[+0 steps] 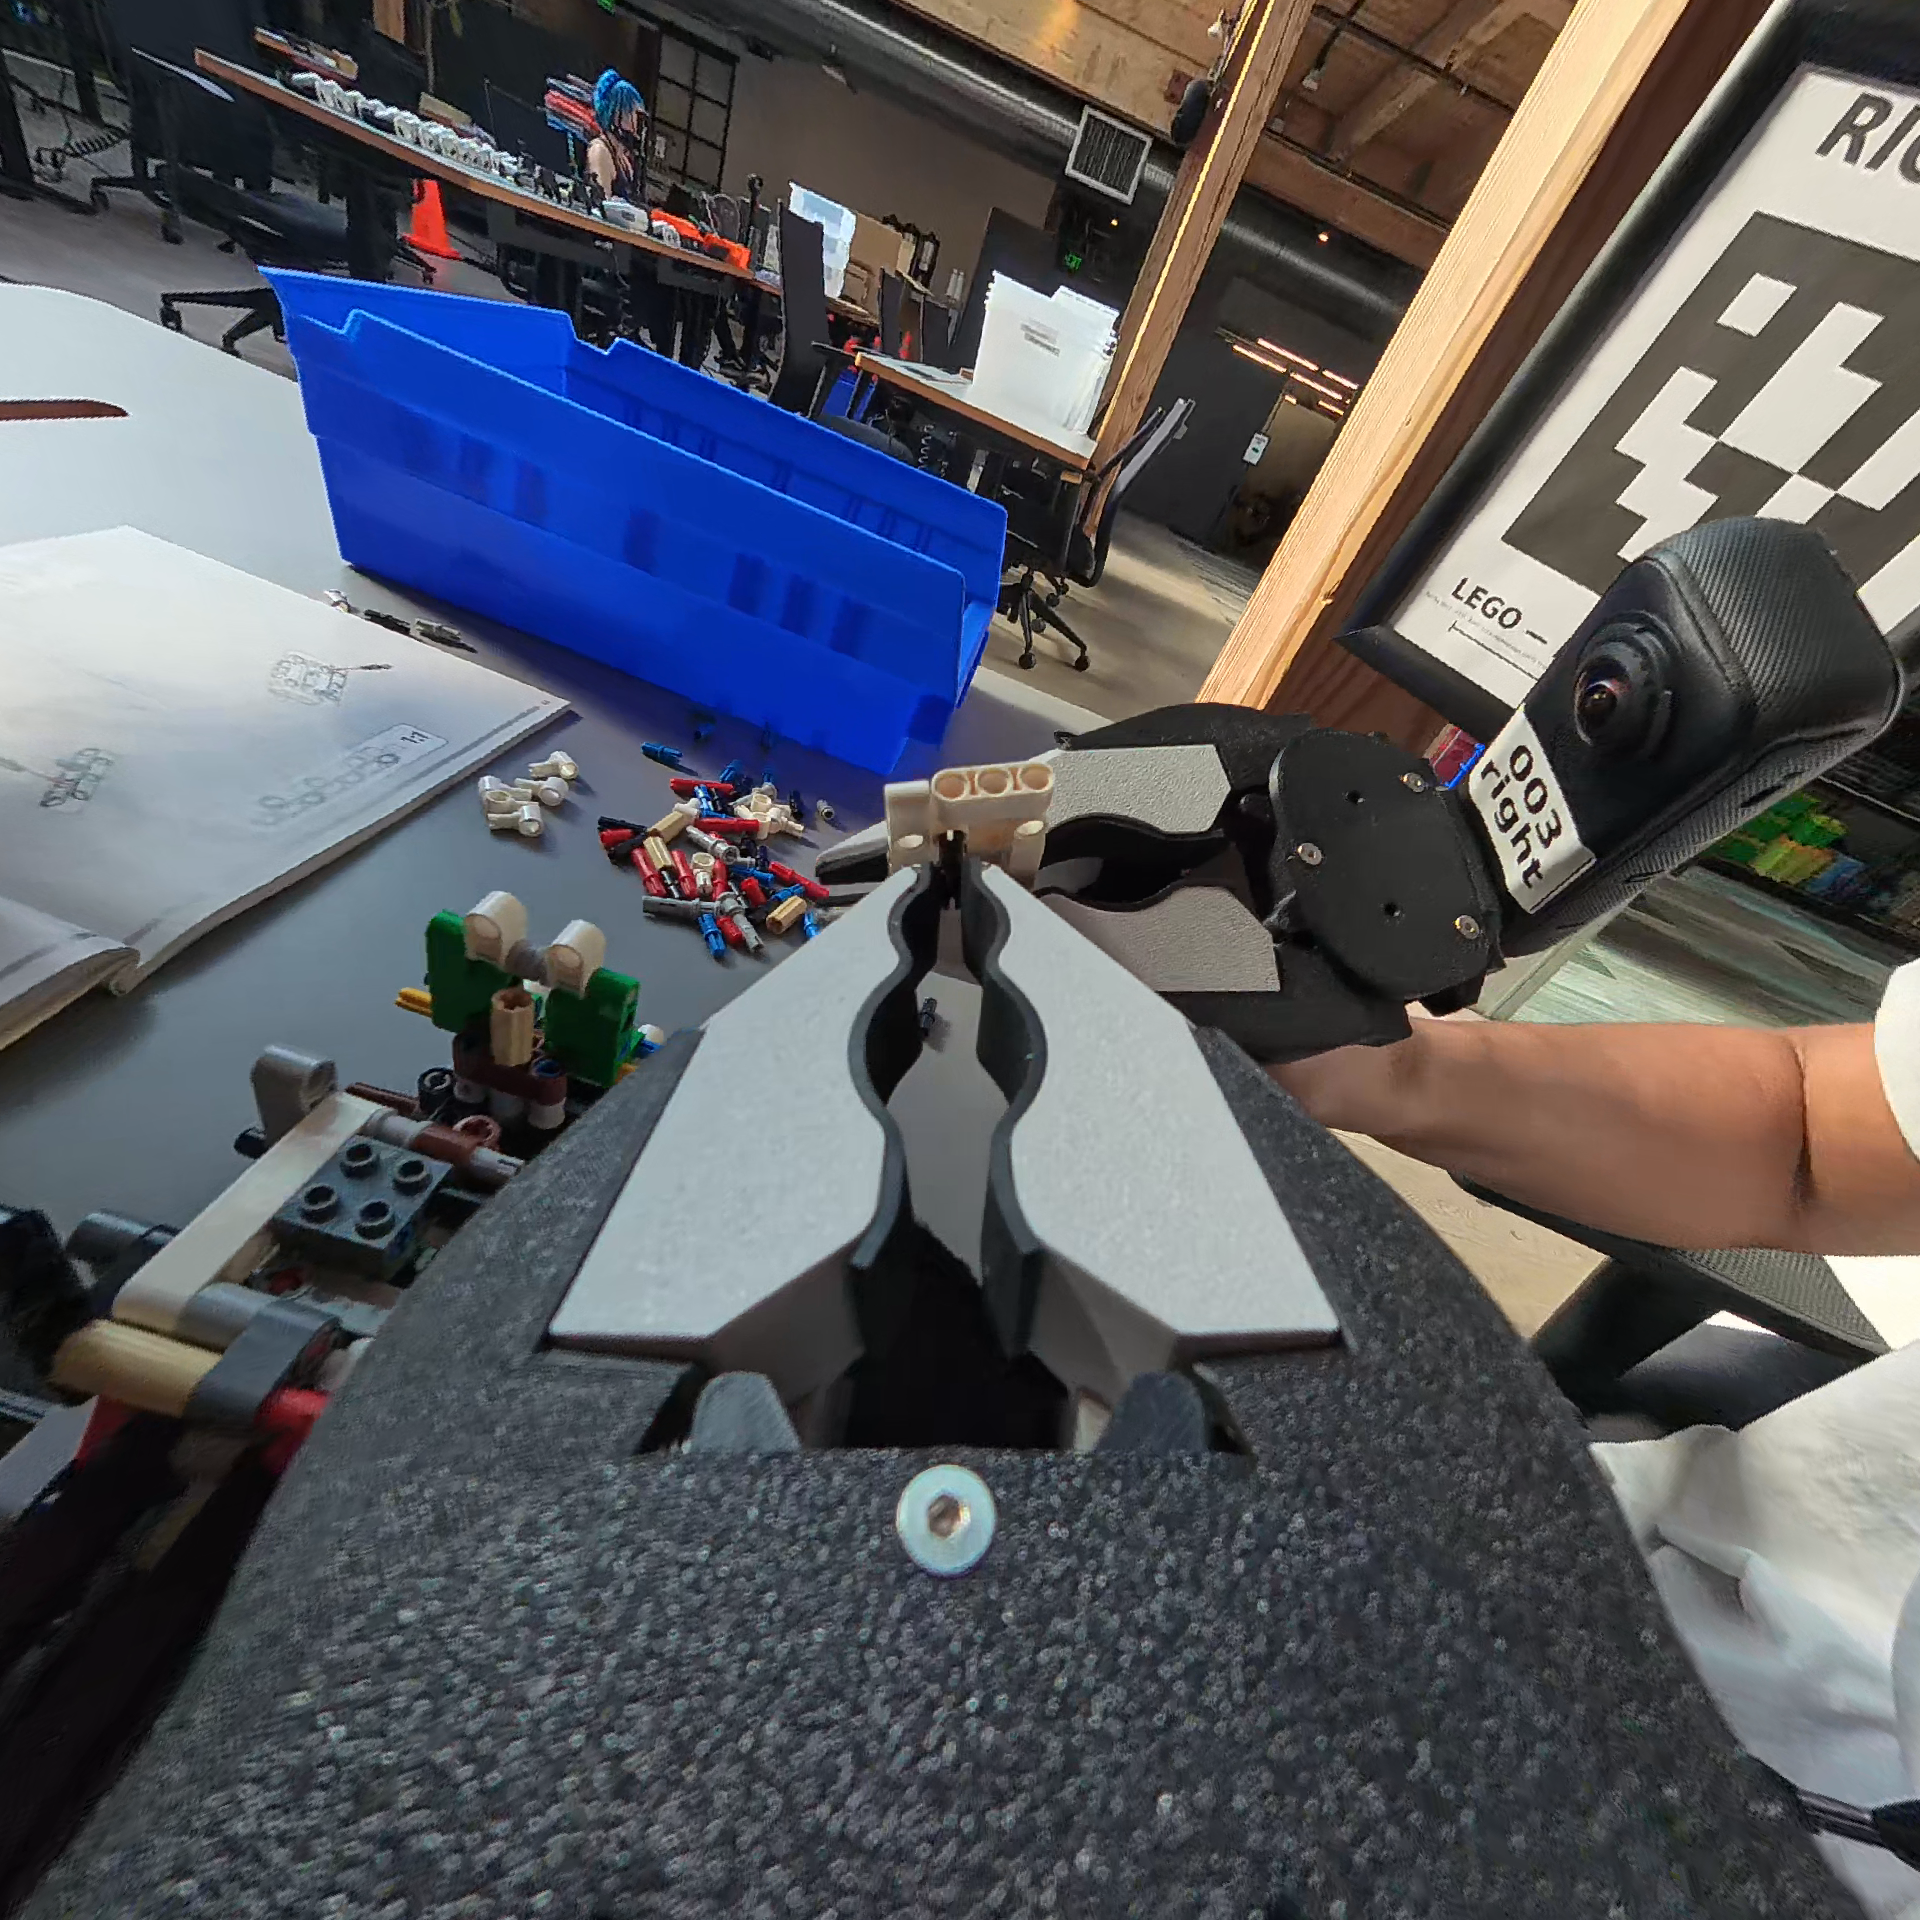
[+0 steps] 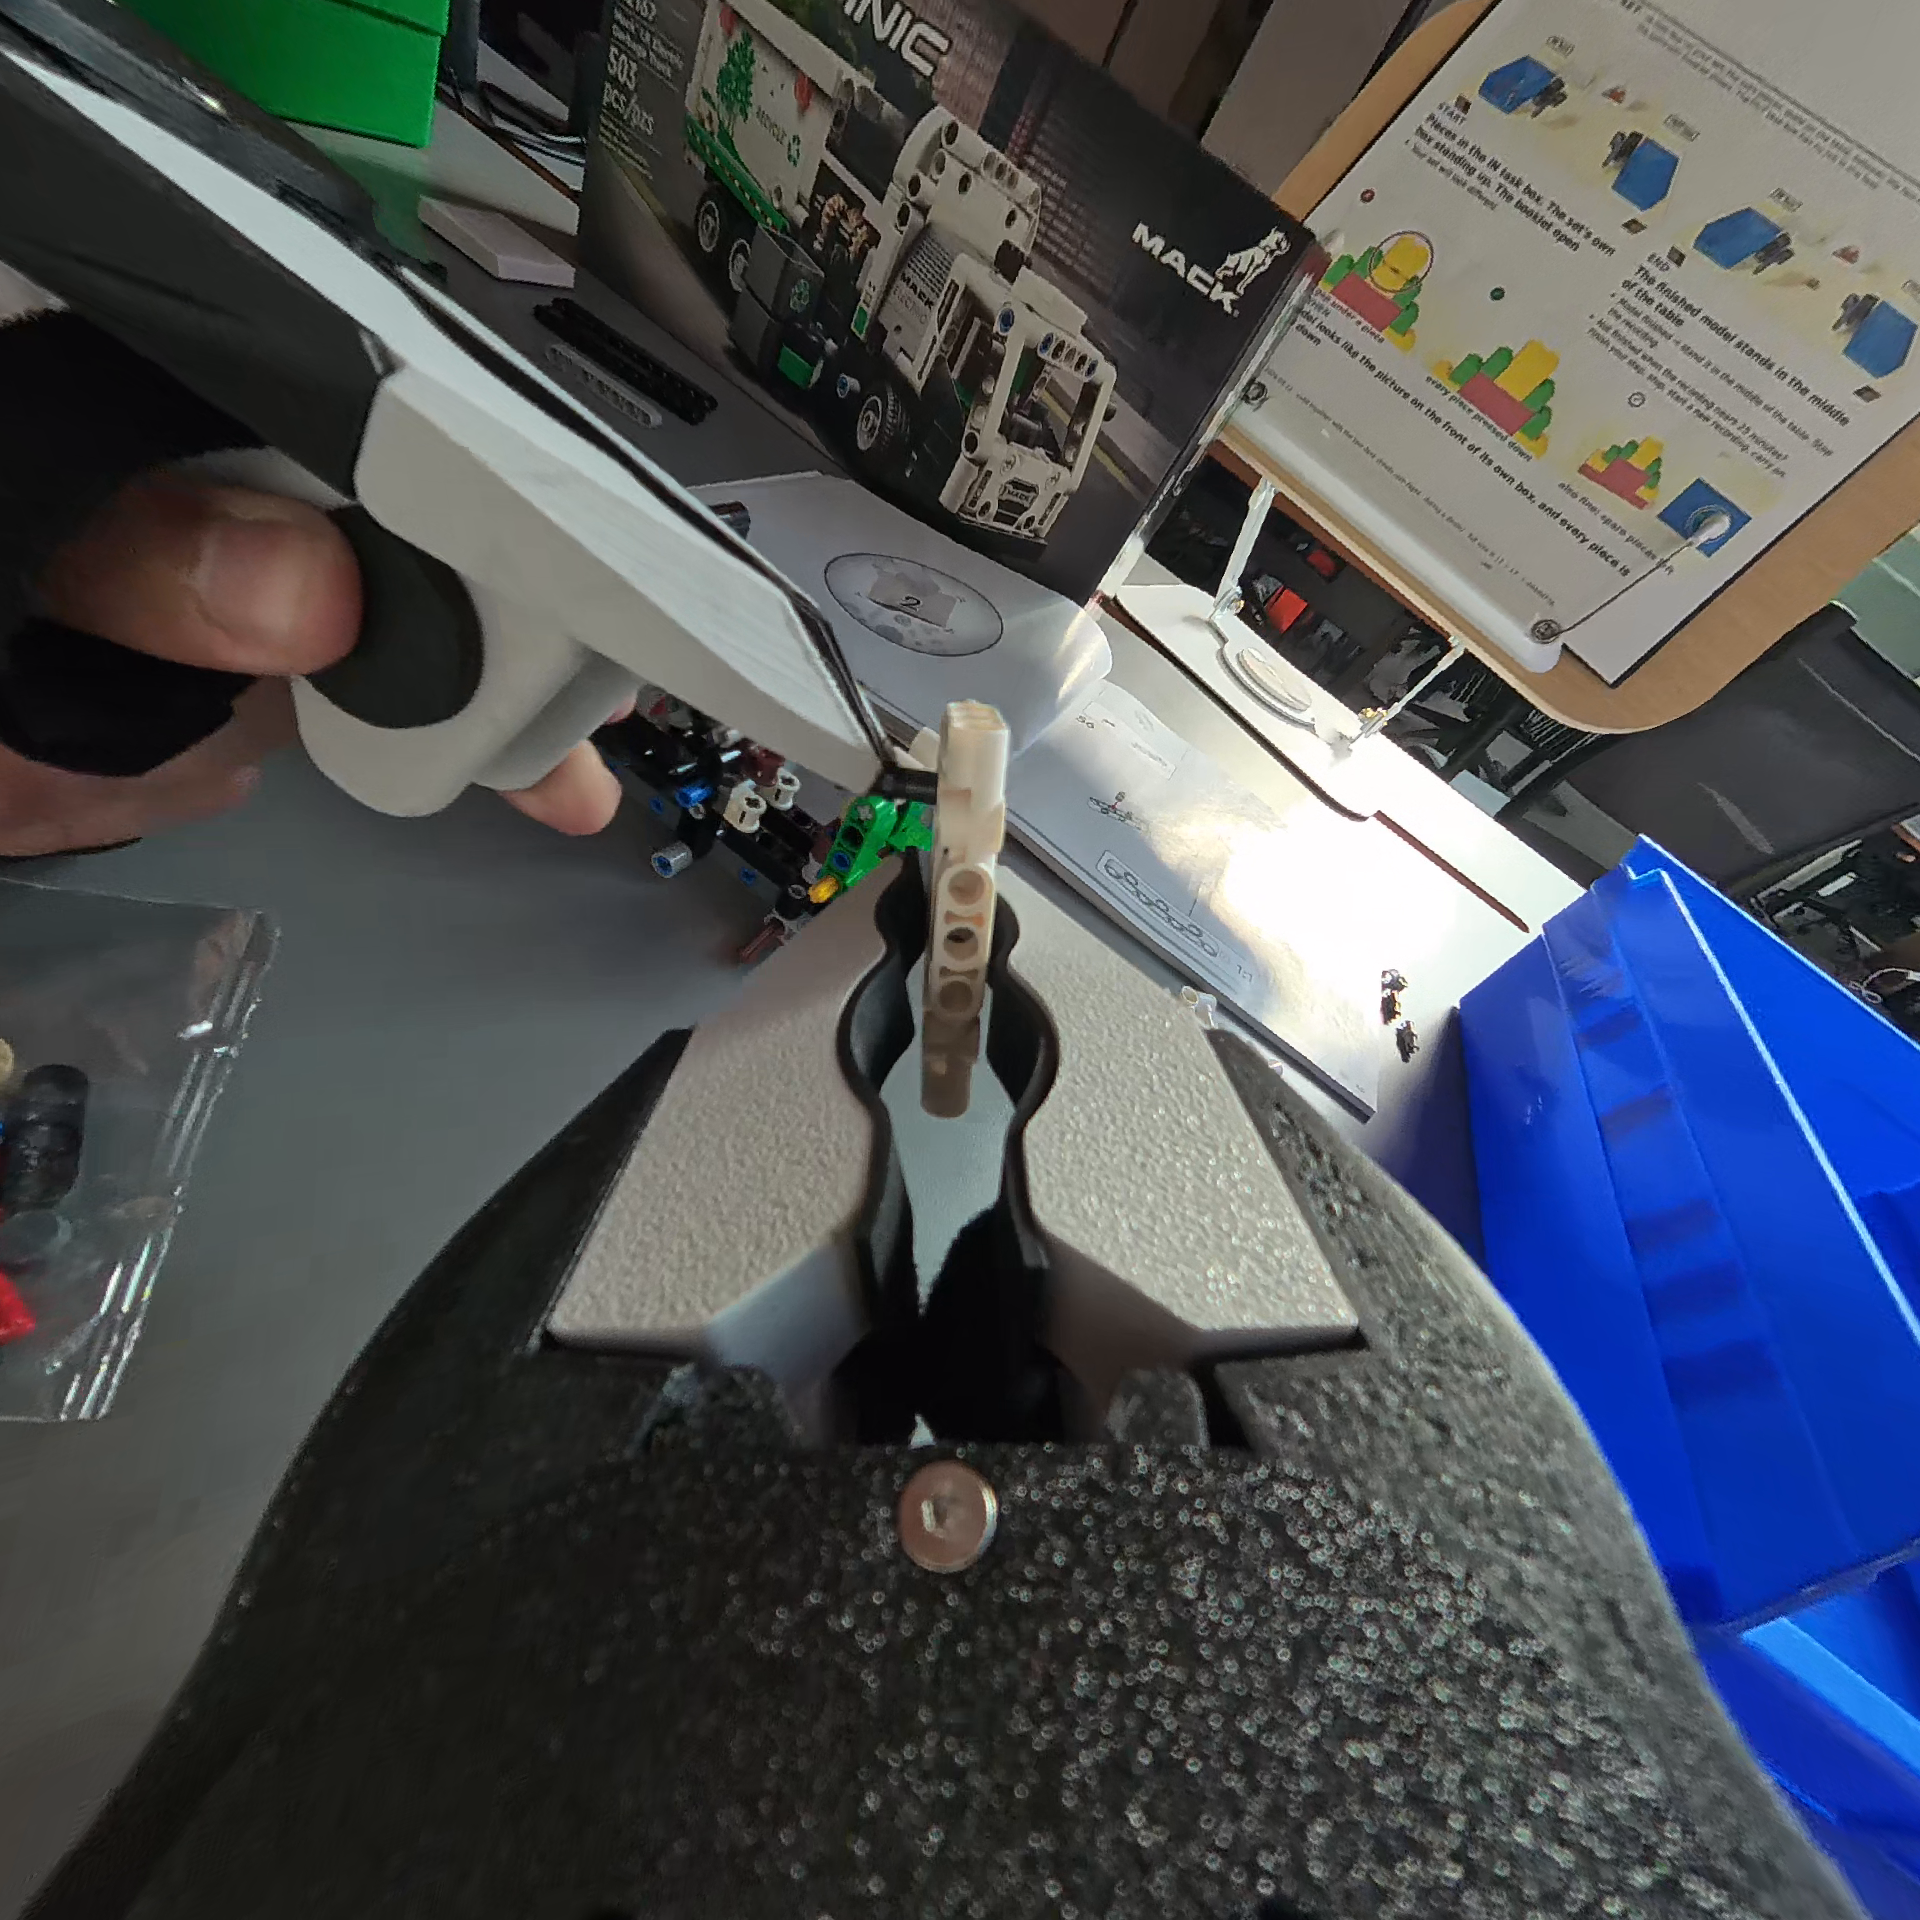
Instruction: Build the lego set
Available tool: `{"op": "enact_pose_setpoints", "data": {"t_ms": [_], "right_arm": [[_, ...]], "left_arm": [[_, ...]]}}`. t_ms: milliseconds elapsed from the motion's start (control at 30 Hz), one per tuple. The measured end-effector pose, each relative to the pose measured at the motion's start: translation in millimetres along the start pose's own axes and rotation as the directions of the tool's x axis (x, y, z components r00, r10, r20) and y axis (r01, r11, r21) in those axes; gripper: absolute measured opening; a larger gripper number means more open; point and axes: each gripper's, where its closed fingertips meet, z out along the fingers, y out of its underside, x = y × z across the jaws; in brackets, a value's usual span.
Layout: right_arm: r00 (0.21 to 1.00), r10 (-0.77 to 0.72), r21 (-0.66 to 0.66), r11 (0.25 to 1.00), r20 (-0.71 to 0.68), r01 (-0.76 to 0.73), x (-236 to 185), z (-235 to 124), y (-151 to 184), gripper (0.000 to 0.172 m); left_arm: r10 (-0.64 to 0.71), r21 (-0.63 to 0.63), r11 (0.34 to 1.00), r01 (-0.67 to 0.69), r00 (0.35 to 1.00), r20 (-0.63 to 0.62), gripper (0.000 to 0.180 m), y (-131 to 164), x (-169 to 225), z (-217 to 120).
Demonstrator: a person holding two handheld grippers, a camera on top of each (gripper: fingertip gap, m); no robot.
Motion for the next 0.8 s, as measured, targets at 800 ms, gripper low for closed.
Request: {"op": "enact_pose_setpoints", "data": {"t_ms": [800], "right_arm": [[0.989, -0.145, 0.149, 0.977, -0.04, 0.15, 2, 32, -34, 0.007]], "left_arm": [[0.298, 0.002, 0.951, -0.31, 0.917, 0.264, 0.002, -20, -25, -20]]}}
